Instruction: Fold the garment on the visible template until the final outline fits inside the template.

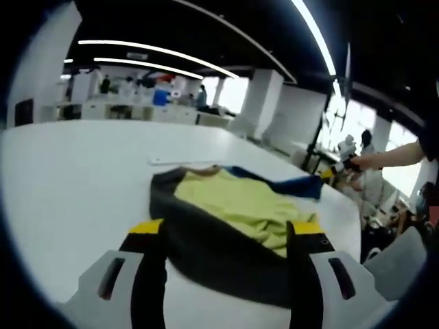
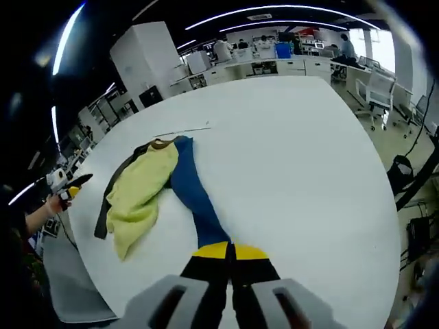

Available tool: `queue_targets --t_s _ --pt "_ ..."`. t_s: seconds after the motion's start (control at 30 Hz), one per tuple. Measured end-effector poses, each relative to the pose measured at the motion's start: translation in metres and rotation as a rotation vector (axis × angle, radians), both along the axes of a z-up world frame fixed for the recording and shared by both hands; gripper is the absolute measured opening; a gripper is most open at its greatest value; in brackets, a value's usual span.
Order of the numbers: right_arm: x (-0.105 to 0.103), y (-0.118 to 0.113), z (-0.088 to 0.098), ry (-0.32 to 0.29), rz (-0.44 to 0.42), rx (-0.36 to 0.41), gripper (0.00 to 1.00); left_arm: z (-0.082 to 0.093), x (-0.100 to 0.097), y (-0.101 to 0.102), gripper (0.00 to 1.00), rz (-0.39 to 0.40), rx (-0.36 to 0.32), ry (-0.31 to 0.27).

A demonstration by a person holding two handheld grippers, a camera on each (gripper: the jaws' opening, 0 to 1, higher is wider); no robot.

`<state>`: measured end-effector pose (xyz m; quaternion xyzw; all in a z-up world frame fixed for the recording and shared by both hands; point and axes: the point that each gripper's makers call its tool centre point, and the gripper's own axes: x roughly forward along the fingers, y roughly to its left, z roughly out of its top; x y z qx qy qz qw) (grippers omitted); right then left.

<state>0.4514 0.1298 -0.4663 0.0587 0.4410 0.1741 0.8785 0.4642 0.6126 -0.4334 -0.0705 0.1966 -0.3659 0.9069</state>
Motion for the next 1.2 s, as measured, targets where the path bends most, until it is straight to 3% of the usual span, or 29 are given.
queue_targets --t_s 0.27,0.67,1.2 --pt "0.035 -0.052 -0.016 0.045 -0.052 -0.060 0.00 -0.006 0.009 0.002 0.67 0.022 -0.004 0.014" --pt "0.064 -0.073 -0.031 0.106 -0.028 -0.187 0.00 -0.013 0.019 0.001 0.67 0.044 -0.014 0.025" --pt "0.120 -0.100 -0.047 0.121 0.001 -0.297 0.00 -0.034 0.011 0.007 0.67 0.067 0.001 0.079"
